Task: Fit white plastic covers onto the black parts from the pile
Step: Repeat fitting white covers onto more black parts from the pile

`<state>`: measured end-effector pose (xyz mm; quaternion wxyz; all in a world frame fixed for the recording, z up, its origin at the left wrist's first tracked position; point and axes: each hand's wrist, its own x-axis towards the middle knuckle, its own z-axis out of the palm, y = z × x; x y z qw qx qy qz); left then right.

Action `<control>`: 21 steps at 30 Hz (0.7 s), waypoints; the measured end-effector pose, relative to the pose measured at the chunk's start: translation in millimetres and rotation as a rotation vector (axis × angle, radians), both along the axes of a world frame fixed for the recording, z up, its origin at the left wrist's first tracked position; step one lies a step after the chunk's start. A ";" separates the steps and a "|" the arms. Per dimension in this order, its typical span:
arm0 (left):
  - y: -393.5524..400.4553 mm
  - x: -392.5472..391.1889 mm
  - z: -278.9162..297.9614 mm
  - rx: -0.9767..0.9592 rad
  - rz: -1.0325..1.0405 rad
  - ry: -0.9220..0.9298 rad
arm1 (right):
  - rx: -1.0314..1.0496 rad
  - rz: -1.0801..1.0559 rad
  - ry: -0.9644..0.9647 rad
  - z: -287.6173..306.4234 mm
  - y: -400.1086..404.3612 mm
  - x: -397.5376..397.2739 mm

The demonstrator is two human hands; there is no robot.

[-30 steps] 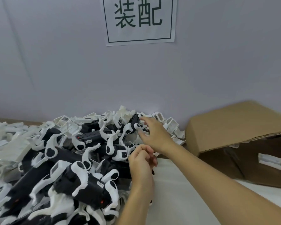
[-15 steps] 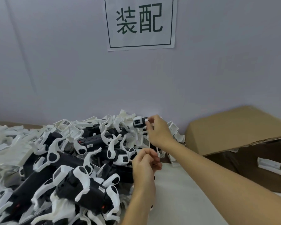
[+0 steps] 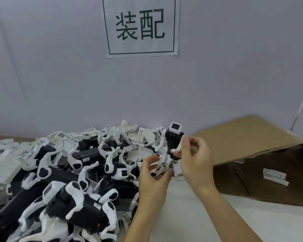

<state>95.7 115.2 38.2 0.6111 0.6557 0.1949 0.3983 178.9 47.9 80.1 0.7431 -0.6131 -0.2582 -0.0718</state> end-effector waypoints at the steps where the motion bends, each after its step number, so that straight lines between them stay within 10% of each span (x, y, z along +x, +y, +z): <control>1: -0.7 -0.1 0.1 0.035 -0.028 0.006 | -0.013 -0.008 -0.016 -1.8 -1.2 -6.6; 14: -1.0 2.4 4.5 -0.180 -0.178 -0.122 | -0.222 -0.016 -0.607 -3.2 -6.8 -36.4; 21: 1.4 2.9 -1.9 -0.473 -0.255 -0.144 | -0.568 0.080 -0.341 -7.0 -24.2 0.2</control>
